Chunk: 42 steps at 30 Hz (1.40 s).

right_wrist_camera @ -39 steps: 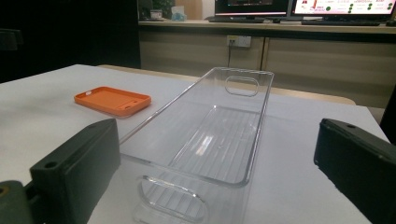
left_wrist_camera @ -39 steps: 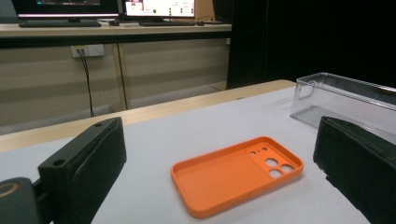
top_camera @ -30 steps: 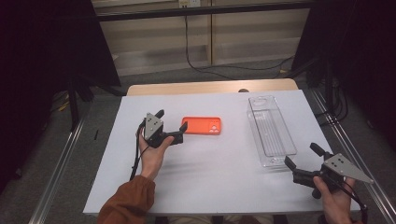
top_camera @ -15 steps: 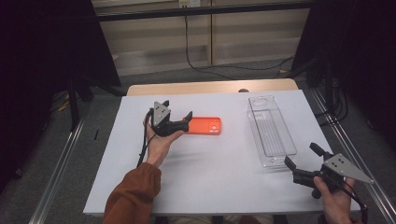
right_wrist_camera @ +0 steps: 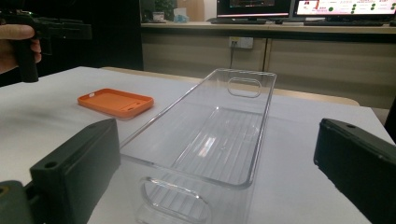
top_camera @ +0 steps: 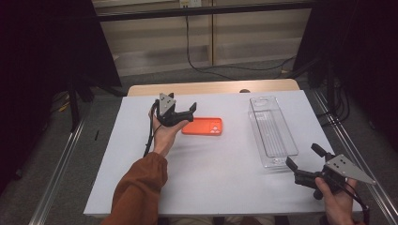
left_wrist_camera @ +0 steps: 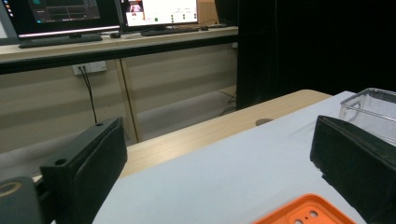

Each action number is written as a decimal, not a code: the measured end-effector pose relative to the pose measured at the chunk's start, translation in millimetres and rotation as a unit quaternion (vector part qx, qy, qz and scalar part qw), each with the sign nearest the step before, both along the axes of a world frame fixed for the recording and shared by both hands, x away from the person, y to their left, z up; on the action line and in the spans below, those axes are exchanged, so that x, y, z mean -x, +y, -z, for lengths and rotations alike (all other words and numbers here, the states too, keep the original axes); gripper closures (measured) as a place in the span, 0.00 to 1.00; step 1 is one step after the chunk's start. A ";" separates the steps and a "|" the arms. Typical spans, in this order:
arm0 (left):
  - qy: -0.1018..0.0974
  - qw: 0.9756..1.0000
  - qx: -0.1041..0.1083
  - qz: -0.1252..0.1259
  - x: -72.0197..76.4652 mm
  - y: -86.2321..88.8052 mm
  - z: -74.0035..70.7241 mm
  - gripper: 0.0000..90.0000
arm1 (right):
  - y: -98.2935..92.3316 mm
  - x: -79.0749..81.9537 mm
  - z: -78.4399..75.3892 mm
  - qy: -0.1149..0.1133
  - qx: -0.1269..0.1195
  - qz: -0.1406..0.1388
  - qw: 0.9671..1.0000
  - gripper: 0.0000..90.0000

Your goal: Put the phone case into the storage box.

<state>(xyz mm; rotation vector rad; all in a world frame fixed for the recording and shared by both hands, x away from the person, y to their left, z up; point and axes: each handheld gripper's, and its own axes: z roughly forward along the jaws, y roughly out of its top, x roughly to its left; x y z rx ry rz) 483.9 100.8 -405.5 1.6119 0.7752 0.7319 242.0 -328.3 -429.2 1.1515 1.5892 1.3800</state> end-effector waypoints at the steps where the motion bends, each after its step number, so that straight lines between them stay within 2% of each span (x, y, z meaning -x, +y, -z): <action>1: 0.002 1.000 0.002 0.001 -0.3 0.0 0.4 0.07 | -0.2 -0.1 0.2 0.001 0.001 0.001 1.000 0.00; 3: 0.006 1.000 0.011 0.001 -0.6 -0.6 1.1 0.10 | -0.4 -0.6 0.3 0.000 -0.002 0.002 1.000 0.00; 9: 0.014 1.000 0.008 -0.003 -3.9 2.0 4.4 0.19 | -0.2 0.4 -0.1 -0.001 0.000 0.002 1.000 0.00; 13: 0.011 1.000 0.015 -0.002 -7.3 3.9 6.1 0.32 | -0.1 -0.7 0.4 0.000 0.000 0.002 1.000 0.00; 14: 0.008 1.000 0.008 -0.007 -7.6 5.0 5.8 0.36 | -0.2 -0.8 0.4 0.001 0.001 0.002 1.000 0.00; 16: 0.016 1.000 0.018 -0.010 -8.1 5.7 6.8 0.38 | 0.0 -0.9 0.5 0.001 0.000 0.000 1.000 0.00; 17: 0.018 1.000 0.017 -0.007 -8.6 5.6 7.7 0.42 | 0.2 -0.8 0.5 0.000 0.000 0.000 1.000 0.00; 18: 0.016 1.000 0.006 -0.011 -8.2 4.9 8.3 0.47 | 0.3 -0.5 0.4 0.000 0.000 0.000 1.000 0.00; 19: 0.017 1.000 0.010 -0.012 -7.9 4.1 8.6 0.49 | 0.2 -0.4 0.4 0.000 0.000 0.000 1.000 0.00; 22: 0.021 1.000 0.014 -0.004 -7.0 2.1 8.1 0.57 | 0.0 0.0 0.3 0.000 0.001 0.000 1.000 0.00; 25: 0.020 1.000 0.007 0.002 -6.3 -0.2 8.7 0.66 | -0.1 0.2 0.3 0.001 0.001 0.000 1.000 0.00; 30: 0.026 1.000 0.008 0.008 -8.9 -0.3 11.9 0.81 | -0.2 0.1 0.4 0.001 0.002 0.000 1.000 0.00; 31: 0.028 1.000 0.002 0.011 -10.2 -0.1 12.7 0.84 | 0.1 0.0 0.4 0.000 0.001 0.001 1.000 0.00; 38: 0.049 0.998 0.008 0.024 -13.2 1.1 11.1 1.00 | 0.3 0.5 0.4 0.000 0.002 0.000 1.000 0.00; 42: 0.066 0.998 0.010 0.023 -16.2 1.2 9.2 1.00 | 0.5 0.5 0.4 0.000 0.002 0.000 1.000 0.00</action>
